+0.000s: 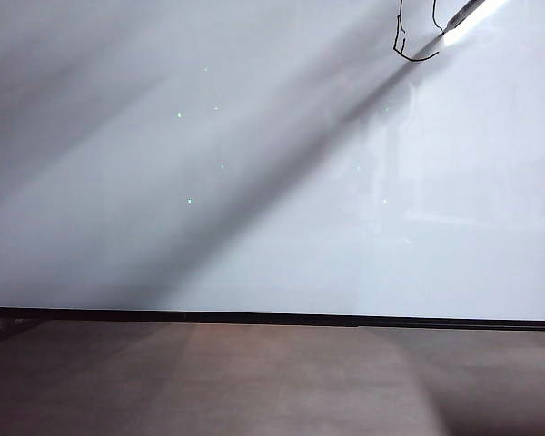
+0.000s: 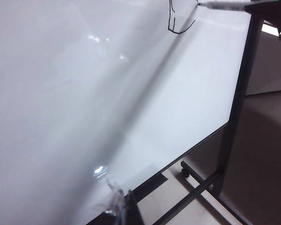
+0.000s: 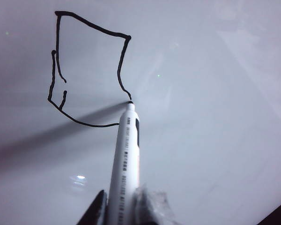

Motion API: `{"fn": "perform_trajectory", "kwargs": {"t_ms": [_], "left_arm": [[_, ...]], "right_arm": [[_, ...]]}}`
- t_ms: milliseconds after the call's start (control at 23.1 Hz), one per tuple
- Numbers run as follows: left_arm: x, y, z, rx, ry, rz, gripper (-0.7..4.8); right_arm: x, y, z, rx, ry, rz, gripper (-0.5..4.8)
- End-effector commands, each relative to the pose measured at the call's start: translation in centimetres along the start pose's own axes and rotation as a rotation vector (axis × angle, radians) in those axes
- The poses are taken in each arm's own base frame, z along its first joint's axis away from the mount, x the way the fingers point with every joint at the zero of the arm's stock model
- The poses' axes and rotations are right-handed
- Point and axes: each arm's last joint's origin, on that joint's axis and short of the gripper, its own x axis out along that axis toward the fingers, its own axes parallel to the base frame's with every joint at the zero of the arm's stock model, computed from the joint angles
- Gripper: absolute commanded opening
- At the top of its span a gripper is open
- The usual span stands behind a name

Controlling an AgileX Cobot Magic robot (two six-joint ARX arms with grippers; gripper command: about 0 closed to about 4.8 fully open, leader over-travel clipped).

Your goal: Reach to the right to find the marker pen, pick it up, and write the number 0 on the whiteboard.

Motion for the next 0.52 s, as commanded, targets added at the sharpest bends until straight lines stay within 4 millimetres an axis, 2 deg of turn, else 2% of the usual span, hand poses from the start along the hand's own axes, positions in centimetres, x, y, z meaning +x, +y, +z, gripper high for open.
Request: {"fn": "perform_trajectory", "kwargs": {"t_ms": [43,520], "left_arm": [[-0.22,0.03,0.18,0.0,-0.013,0.002,-0.05],[-0.22,0.03,0.18,0.0,-0.013,0.001,-0.05]], "right_arm": [[-0.22,-0.07,0.41,0.004,-0.023,0.0,-0.06],[-0.68,0.02,1.1,0.002,-0.076,0.023,-0.06]]}}
